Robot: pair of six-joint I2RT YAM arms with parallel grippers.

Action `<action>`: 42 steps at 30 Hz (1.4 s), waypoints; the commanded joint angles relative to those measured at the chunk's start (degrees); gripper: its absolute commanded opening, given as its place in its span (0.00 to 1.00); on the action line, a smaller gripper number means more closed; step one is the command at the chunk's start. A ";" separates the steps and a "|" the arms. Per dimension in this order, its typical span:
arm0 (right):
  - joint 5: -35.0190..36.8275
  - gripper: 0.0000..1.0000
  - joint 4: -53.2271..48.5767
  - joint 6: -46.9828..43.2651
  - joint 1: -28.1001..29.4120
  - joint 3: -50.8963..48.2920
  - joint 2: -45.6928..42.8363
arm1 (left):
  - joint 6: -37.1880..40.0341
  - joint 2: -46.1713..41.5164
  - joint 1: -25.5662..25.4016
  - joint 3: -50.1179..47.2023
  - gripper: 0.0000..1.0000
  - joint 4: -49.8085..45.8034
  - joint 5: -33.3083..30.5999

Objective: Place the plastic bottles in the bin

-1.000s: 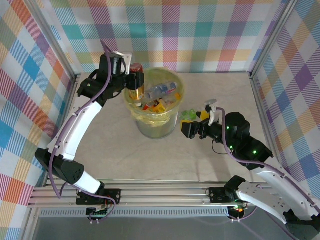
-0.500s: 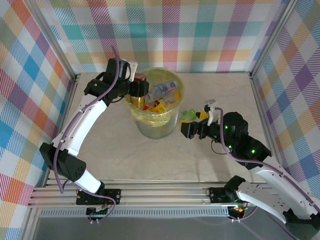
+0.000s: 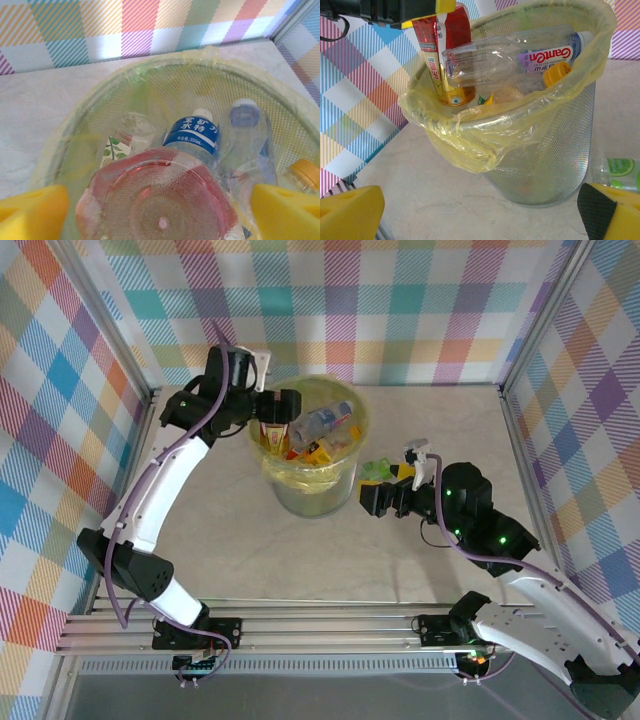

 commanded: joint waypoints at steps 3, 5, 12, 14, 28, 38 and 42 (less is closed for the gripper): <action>0.40 1.00 0.52 0.51 0.38 0.90 0.25 | -4.14 -4.45 0.98 -1.68 0.76 3.04 -5.98; 0.51 1.00 0.47 0.52 0.43 1.07 0.51 | -4.34 -5.44 0.98 -2.96 0.71 3.96 -6.24; 1.69 1.00 -0.23 1.14 0.43 2.22 2.63 | -5.04 -4.90 0.94 -5.38 0.48 4.17 -5.28; 3.25 1.00 -1.22 1.66 0.42 2.64 3.24 | -5.29 -4.98 0.98 -6.82 0.44 4.29 -5.44; 27.81 1.00 -20.22 23.13 -2.49 5.32 7.55 | -6.10 -6.58 0.98 -16.83 0.41 6.42 -4.53; 18.44 1.00 -16.25 30.36 -11.58 -0.15 11.76 | -6.36 -7.23 1.00 -19.02 0.45 5.88 -7.67; 15.44 1.00 -13.40 30.98 -15.01 -0.15 17.87 | -6.36 -6.60 0.98 -18.76 0.45 5.34 -9.17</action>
